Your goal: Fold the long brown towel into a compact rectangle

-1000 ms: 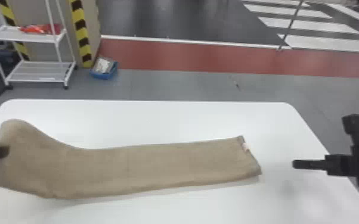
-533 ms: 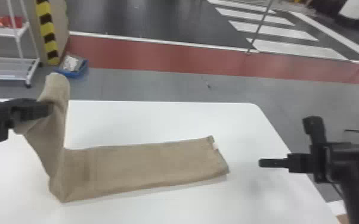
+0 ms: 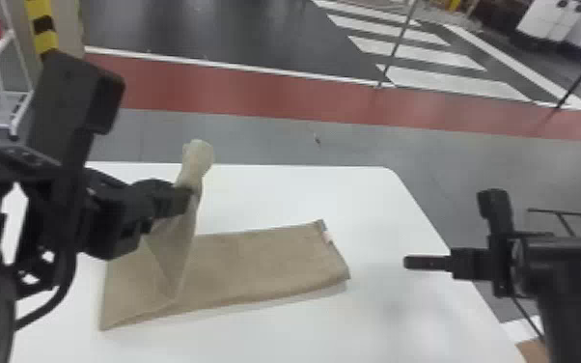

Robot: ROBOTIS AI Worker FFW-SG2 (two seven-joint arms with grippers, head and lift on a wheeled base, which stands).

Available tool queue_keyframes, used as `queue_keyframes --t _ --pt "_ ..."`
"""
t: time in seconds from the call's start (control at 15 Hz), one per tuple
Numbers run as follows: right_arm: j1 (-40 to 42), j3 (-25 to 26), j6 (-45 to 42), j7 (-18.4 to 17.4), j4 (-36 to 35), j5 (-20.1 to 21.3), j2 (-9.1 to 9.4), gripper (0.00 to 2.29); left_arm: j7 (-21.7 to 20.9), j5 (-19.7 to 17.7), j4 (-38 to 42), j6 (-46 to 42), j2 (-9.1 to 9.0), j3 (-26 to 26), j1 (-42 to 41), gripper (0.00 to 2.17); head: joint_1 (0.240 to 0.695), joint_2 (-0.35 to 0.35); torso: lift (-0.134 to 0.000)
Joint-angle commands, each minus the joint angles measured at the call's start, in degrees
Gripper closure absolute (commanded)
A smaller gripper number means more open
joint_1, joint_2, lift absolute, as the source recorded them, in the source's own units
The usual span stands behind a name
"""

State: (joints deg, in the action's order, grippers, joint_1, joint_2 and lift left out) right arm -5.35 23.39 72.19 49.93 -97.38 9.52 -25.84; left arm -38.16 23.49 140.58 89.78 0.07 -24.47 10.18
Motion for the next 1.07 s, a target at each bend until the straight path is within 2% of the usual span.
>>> queue_keyframes --t 0.0,0.27,0.33,0.4,0.47,1.0 --pt "0.7 0.3 0.2 0.0 -0.9 -0.3 0.0 0.09 0.9 0.8 -3.6 0.2 -0.22 -3.1 0.8 1.47 0.695 -0.35 -0.124" --pt "1.8 1.4 1.4 0.2 -2.3 -0.8 -0.09 0.09 8.3 -0.4 -11.9 0.2 -0.22 -5.8 4.5 1.47 0.695 -0.35 -0.124" --pt "2.3 1.8 1.6 0.5 -2.9 -0.9 0.0 0.09 10.8 -1.3 -12.2 0.2 -0.22 -6.4 4.6 1.27 0.695 -0.35 -0.124" --pt "2.5 2.0 1.8 0.8 -3.4 -1.0 0.0 0.09 12.8 -2.2 -12.2 0.2 -0.22 -7.4 4.6 0.43 0.695 -0.35 -0.124" --pt "2.6 2.5 1.9 0.8 -4.0 -1.2 -0.09 0.09 13.7 -3.2 -12.2 0.2 -0.22 -8.3 4.6 0.0 0.695 -0.35 -0.124" --pt "2.6 2.8 2.8 0.8 -4.8 -2.4 -0.35 0.09 14.3 -3.7 -12.2 0.2 -0.22 -10.2 3.9 0.04 0.695 -0.35 -0.124"
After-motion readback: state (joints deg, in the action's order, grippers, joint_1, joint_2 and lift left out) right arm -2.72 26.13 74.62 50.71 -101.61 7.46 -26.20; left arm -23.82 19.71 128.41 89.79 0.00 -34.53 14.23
